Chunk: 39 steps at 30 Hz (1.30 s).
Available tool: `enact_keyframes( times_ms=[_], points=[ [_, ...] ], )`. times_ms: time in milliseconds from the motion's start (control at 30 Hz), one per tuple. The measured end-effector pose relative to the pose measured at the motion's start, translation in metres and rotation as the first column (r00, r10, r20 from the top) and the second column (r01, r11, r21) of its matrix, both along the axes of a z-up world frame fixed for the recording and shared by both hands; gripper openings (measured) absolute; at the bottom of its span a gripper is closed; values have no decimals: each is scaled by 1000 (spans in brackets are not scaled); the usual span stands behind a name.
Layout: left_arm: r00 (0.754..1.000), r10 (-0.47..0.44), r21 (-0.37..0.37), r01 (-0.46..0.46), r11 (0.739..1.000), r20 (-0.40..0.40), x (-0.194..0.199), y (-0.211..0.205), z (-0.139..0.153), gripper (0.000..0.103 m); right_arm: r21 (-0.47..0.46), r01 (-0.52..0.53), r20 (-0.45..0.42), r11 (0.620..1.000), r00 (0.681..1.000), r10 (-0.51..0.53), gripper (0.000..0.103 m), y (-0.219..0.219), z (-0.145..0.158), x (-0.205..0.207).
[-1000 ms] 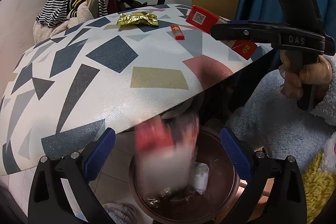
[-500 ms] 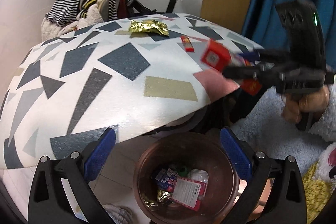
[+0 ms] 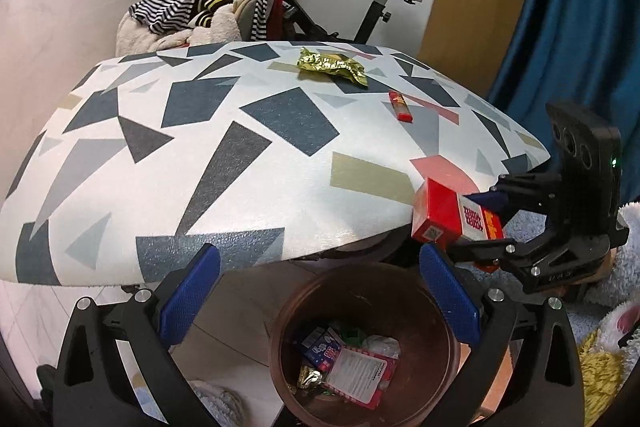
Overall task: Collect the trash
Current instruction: 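Open the right gripper over the bin to drop the red box, then move both tools from the bin back over the table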
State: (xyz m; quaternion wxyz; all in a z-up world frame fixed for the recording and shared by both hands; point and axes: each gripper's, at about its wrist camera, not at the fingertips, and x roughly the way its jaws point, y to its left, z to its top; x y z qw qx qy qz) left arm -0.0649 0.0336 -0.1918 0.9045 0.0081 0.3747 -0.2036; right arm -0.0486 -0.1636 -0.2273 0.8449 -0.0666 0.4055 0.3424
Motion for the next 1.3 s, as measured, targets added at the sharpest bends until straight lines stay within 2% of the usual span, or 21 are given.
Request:
enact_keyframes(
  times_ms=[300,467,700,800,1100,1300],
  points=[
    [1000,-16,-72,15,997,-6,-7,8,-9,97,-50,-27,-37,998,999,25,60,11,-14,-1],
    [1000,-11,-87,11,996,-6,-9,9,-10,97,-71,-36,-42,997,999,33,60,13,-19,-2],
    [1000,-24,-64,23,998,-13,-8,4,-14,97,-84,-11,-28,996,1000,9,89,13,-20,-2],
    [999,-35,-47,34,998,-15,-9,-1,-15,97,-84,5,-28,996,1000,-7,95,10,-20,0],
    [999,-35,-26,35,999,-12,-9,-4,-16,97,-67,74,-12,995,997,-75,97,-1,-14,7],
    [1000,18,-19,-18,1000,-17,-2,3,-16,97,-28,151,-19,988,988,-151,97,-17,-5,17]
  ],
)
